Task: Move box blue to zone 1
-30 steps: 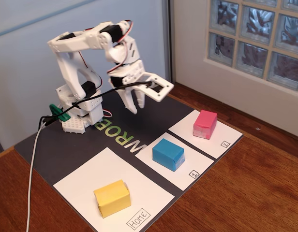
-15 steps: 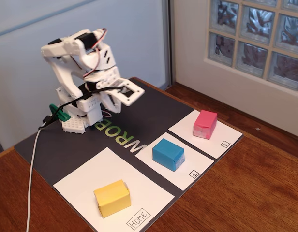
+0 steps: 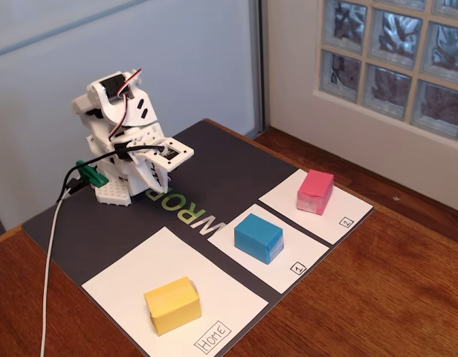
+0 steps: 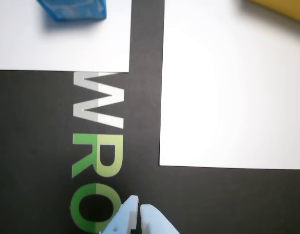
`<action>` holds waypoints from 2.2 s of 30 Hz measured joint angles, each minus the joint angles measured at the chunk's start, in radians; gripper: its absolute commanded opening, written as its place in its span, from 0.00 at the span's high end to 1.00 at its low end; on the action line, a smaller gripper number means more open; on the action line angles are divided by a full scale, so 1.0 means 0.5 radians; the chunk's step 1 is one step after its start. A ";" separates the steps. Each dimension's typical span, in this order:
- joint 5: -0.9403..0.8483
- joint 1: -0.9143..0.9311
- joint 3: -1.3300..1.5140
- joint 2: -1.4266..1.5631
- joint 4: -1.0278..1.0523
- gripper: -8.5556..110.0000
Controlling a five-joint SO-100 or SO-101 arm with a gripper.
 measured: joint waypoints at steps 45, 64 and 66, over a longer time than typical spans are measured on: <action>-0.052 -0.098 0.540 0.181 -0.199 0.93; -0.052 -0.098 0.540 0.181 -0.199 0.93; -0.052 -0.098 0.540 0.181 -0.199 0.93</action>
